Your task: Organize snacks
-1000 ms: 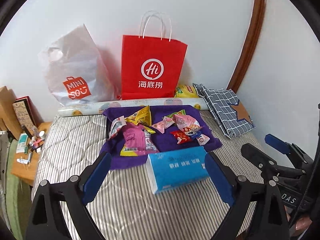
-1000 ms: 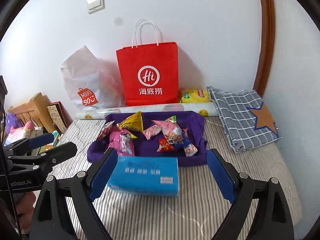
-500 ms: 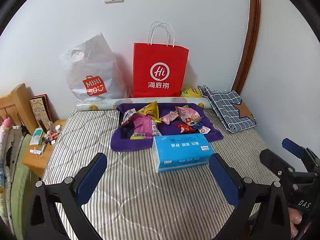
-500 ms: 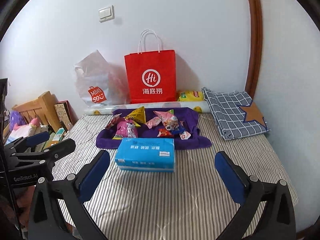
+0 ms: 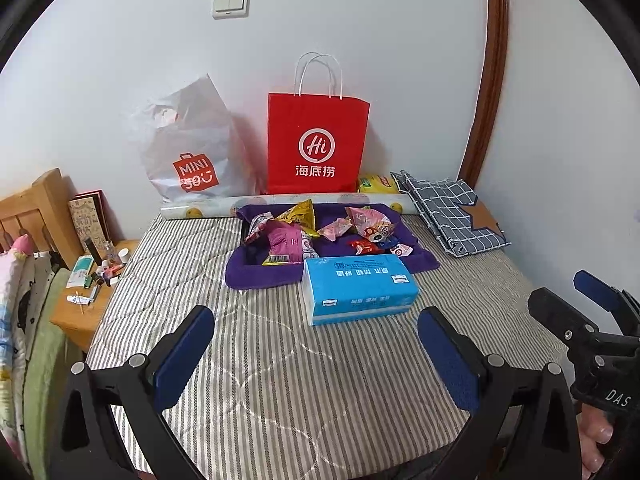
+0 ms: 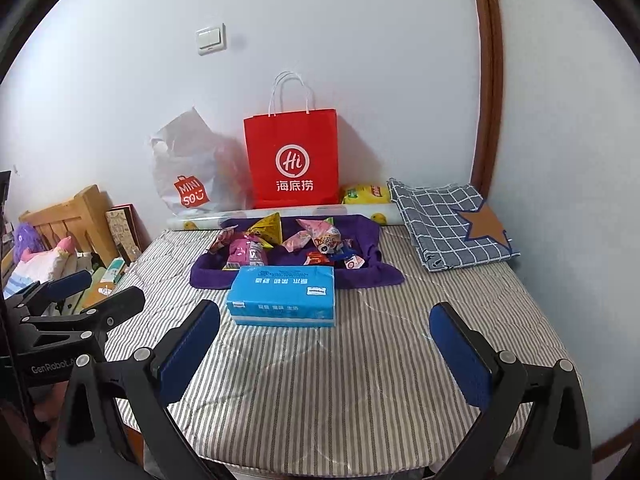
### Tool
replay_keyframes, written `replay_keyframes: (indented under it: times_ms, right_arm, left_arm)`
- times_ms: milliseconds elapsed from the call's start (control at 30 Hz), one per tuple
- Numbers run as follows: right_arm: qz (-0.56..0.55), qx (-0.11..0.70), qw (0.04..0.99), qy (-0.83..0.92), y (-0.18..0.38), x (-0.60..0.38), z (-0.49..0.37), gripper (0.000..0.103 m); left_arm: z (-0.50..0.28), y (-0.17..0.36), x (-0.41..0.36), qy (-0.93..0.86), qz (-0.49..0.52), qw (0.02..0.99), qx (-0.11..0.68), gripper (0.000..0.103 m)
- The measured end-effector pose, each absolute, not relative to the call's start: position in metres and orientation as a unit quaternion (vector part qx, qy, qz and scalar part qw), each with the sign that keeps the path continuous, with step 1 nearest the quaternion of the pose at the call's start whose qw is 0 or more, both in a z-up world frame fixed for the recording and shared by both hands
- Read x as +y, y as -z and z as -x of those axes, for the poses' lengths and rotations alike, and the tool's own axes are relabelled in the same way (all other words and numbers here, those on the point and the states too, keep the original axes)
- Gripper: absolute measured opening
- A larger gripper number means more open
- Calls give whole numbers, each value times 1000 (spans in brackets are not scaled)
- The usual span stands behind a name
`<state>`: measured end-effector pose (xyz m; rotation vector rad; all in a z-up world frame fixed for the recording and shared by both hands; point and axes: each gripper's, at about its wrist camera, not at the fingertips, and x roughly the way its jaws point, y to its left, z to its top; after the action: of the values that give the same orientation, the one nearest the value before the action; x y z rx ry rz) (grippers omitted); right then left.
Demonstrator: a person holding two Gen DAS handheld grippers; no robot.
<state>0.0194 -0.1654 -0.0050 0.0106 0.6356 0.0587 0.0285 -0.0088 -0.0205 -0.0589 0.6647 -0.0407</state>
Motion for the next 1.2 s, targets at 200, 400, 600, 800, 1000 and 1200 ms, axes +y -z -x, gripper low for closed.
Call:
replay_keyframes:
  times_ms: [200, 400, 600, 800, 1000, 1200]
  right_arm:
    - [-5, 306, 951, -28, 1, -164, -14, 103]
    - [-5, 301, 953, -27, -1, -164, -9, 103]
    - [-7, 302, 953, -26, 0, -167, -7, 103]
    - [-8, 302, 953, -25, 0, -167, -7, 103]
    - [-8, 304, 952, -26, 0, -166, -7, 103]
    - [-9, 303, 952, -26, 1, -166, -7, 103]
  left_arm:
    - [-21, 15, -8, 18, 29, 947, 319, 103]
    - [-17, 13, -9, 19, 29, 948, 316, 103]
    - [-16, 15, -10, 20, 28, 947, 319, 103]
    - [-16, 16, -11, 19, 28, 947, 320, 103]
    - [-15, 17, -9, 18, 30, 946, 321, 103]
    - [-16, 17, -9, 18, 30, 946, 321, 103]
